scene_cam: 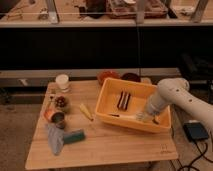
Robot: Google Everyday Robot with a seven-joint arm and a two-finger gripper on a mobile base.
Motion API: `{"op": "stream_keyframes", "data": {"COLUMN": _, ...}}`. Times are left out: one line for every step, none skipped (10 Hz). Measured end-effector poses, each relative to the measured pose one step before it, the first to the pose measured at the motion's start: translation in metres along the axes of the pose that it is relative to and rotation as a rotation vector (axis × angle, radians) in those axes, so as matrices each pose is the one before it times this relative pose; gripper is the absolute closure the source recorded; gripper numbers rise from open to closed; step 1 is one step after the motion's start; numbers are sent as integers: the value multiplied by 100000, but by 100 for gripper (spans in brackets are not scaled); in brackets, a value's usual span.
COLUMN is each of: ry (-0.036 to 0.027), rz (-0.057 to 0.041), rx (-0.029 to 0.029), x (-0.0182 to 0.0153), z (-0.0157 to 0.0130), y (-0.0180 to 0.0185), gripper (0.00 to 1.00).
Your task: Wipe tray with brush
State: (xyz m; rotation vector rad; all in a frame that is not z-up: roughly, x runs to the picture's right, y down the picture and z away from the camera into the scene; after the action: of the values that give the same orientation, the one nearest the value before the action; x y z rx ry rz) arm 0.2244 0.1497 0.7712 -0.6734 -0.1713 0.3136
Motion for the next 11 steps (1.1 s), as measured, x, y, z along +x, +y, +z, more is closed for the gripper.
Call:
{"op": "stream_keyframes", "data": {"ry": 2557, "rz": 1224, "rx": -428, "x": 1579, "z": 727, "y": -185, "gripper": 90}}
{"op": "stream_keyframes", "data": {"ry": 1621, "rz": 1519, "rx": -142, "x": 1180, "z": 1170, "y": -91, "gripper": 90}}
{"op": "stream_keyframes", "data": {"ry": 1156, "rz": 1323, "rx": -102, "x": 921, "z": 1294, "y": -141, "gripper": 90}}
{"op": "stream_keyframes", "data": {"ry": 666, "rz": 1958, "rx": 322, "x": 1027, "z": 1806, "y": -414, "gripper": 90}}
{"op": "stream_keyframes", "data": {"ry": 132, "rz": 2495, "rx": 1541, "x": 1125, "z": 1634, "y": -890, "gripper": 90}}
{"op": "stream_keyframes", "data": {"ry": -604, "rz": 1578, "rx": 1618, "x": 438, "z": 681, "y": -638, "gripper": 90}}
{"op": "stream_keyframes", "data": {"ry": -302, "rz": 572, "rx": 2048, "x": 77, "z": 375, "y": -649, "gripper": 90}}
{"op": "stream_keyframes", "data": {"ry": 227, "rz": -201, "rx": -8, "x": -28, "z": -159, "y": -2, "gripper": 90}}
{"op": "stream_keyframes", "data": {"ry": 112, "rz": 2, "rx": -80, "x": 49, "z": -202, "y": 40, "gripper": 90}}
{"op": "stream_keyframes", "data": {"ry": 272, "rz": -183, "rx": -232, "x": -51, "z": -69, "y": 13, "gripper": 90}}
{"op": "stream_keyframes", "data": {"ry": 9, "rz": -64, "rx": -102, "x": 29, "z": 8, "y": 35, "gripper": 90}}
